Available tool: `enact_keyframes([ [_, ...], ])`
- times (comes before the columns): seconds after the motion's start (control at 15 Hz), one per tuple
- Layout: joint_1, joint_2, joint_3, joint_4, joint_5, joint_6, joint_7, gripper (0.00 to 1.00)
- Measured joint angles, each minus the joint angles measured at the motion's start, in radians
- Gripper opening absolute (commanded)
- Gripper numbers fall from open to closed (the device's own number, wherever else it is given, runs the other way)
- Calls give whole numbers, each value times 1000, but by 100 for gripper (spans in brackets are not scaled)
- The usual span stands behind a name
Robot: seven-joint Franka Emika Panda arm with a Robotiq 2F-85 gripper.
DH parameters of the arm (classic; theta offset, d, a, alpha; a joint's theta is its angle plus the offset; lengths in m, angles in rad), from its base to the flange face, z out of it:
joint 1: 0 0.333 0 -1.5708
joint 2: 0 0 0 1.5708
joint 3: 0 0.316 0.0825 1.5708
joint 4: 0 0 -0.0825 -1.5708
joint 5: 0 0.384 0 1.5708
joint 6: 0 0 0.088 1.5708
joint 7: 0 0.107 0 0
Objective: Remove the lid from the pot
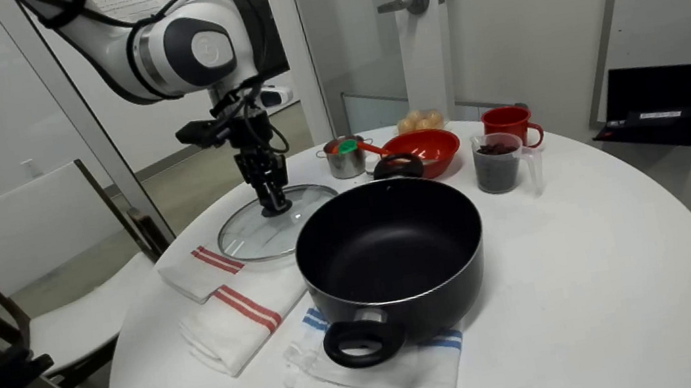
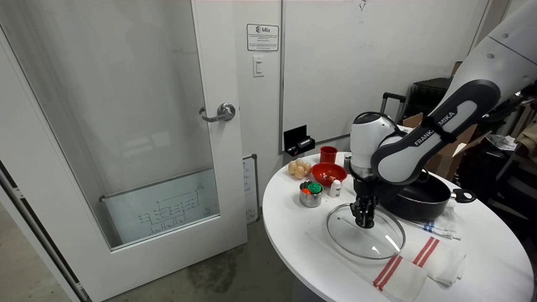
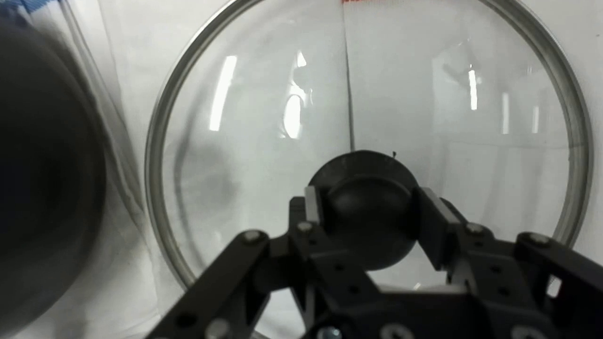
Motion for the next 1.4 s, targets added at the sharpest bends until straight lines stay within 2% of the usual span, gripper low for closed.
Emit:
enact_keyframes([
  [0.4, -16, 38, 3, 33, 10, 10, -8, 25],
  [0.47, -16, 39, 4, 34, 11, 10, -8, 75],
  [0.53, -16, 39, 4, 34, 11, 10, -8, 76],
  [0.8, -17, 39, 4, 37, 11, 14, -8, 99],
  [1.4, -13, -18, 7, 0, 11, 61, -8, 100],
])
